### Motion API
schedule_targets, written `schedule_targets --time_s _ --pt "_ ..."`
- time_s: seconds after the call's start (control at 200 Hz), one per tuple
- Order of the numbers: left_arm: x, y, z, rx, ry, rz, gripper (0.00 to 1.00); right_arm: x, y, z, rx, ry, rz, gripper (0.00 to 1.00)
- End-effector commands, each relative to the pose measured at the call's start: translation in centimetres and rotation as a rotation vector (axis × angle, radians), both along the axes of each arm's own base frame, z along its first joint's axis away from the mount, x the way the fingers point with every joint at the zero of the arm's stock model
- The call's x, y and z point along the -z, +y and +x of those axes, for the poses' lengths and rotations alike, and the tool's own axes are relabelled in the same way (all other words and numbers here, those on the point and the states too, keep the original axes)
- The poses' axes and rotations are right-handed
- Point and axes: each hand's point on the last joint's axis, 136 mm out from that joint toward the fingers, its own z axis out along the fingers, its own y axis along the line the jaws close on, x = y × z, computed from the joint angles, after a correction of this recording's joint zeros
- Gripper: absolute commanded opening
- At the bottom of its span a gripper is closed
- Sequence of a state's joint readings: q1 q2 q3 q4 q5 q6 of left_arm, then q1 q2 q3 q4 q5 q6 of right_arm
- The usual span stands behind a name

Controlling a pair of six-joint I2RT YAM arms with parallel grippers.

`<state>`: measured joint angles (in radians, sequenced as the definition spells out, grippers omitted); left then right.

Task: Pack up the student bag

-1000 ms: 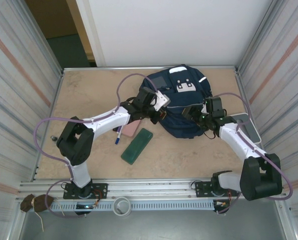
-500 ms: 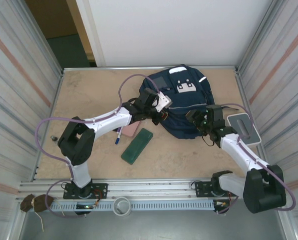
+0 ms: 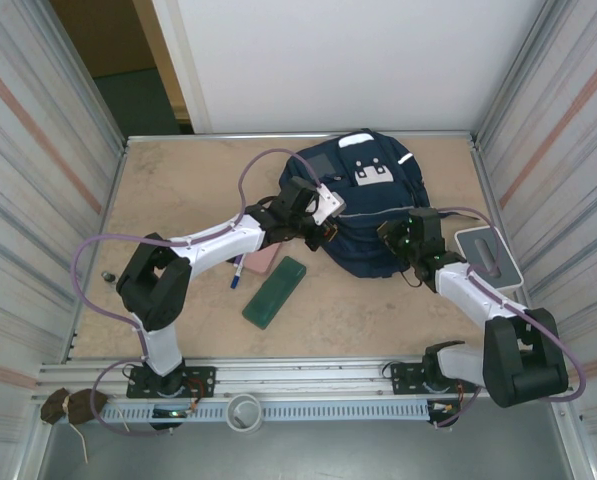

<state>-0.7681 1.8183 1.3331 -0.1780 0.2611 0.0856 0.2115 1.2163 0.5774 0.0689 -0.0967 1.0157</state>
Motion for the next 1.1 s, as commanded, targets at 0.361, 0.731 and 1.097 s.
schedule_targets --time_s 0.361,0.731,1.097 --pt "2.0 7.9 7.4 -0.225 -0.036 0.099 0.0 -3.2 -2.9 0.7 0.012 -0.107 -0.039 0.0" --pt "-0.3 9.3 8.2 -0.296 -0.049 0.057 0.43 -8.0 1.4 2.8 -0.094 -0.202 0.016 0.0" --pt "-6.5 4.0 2.1 0.036 -0.314 -0.077 0.78 -13.2 4.9 4.7 -0.156 -0.306 0.085 0.0"
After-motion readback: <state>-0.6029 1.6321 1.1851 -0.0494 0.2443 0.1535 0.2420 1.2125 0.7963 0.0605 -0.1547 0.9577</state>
